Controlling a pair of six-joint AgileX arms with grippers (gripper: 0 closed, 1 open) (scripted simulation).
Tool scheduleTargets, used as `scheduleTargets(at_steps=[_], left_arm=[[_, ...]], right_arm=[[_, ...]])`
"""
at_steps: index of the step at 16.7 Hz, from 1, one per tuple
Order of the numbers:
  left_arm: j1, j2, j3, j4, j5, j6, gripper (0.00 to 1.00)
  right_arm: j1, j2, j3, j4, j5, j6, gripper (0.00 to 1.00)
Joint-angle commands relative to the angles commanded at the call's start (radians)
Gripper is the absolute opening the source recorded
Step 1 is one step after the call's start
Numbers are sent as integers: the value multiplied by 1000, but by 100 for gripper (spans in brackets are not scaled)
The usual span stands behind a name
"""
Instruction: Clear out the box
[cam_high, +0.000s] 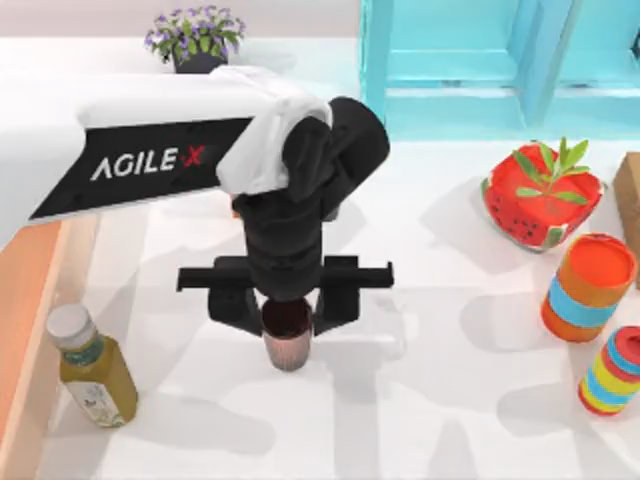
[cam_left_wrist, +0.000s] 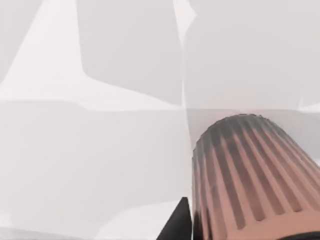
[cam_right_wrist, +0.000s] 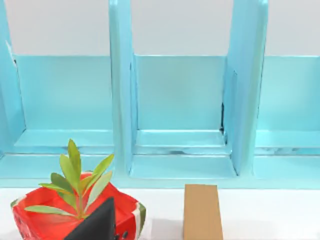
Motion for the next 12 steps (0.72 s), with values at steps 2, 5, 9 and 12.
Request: scheduleTargets(at_steps=[2,5,9,12], left_arm=[[0,0,0,0,0,0,8],[0,0,0,0,0,0,30],[0,0,0,0,0,0,60],[0,0,0,0,0,0,83]], right_arm=[[0,0,0,0,0,0,100],[0,0,0,0,0,0,100],[0,0,0,0,0,0,100],[0,0,0,0,0,0,100]])
